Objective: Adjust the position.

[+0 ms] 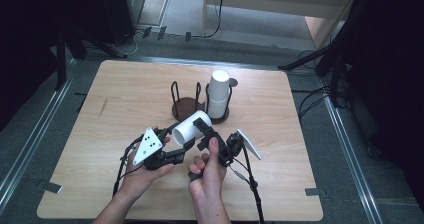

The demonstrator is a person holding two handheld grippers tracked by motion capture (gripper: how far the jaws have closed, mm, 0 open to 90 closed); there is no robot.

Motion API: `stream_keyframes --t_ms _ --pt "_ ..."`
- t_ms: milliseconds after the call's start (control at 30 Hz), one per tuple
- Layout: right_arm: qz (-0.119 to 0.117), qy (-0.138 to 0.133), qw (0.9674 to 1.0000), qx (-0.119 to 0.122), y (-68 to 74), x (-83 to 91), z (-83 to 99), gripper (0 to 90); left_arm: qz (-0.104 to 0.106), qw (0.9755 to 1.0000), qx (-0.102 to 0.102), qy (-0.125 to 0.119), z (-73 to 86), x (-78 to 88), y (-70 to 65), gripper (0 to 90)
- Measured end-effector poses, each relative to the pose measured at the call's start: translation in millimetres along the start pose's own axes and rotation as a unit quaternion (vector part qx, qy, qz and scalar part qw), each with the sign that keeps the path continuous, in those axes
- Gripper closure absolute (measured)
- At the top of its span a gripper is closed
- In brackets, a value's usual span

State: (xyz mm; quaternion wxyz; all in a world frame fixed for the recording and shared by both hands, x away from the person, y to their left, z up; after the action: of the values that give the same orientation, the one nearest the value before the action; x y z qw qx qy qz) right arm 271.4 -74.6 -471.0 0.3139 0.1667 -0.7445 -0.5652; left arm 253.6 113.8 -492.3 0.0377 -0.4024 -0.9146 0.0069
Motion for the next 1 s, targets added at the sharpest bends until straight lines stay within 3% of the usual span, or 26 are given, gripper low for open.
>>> stream_keyframes --t_ms 533,800,1000 --pt "-0.006 0.024 0.9984 -0.051 -8.1 -14.1 -8.4 4.0 0.014 0.9995 -0.026 -0.006 0.3 -1.6 -3.9 33.9" --pt "-0.023 0.026 0.9976 -0.060 -9.7 -15.6 -8.1 17.2 0.020 0.9992 -0.033 -0.005 0.5 -2.4 -5.2 33.6" --pt "-0.030 0.022 0.9979 -0.053 -11.5 -15.6 -7.3 23.8 0.021 0.9996 -0.020 0.007 0.5 -1.9 -4.3 31.2"
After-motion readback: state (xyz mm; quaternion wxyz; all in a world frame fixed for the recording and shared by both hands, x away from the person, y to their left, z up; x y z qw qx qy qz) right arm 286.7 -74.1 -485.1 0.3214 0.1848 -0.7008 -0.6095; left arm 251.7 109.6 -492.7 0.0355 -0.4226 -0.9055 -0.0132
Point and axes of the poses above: each handheld gripper's, and its own axes: x roughly backward along the jaws, z roughly out of its underside, y roughly to its left, the point moved 1 cm from there along -x, roughly forward along the jaws, and after that the axes turned 4 degrees about z, right-handed, at the moved point
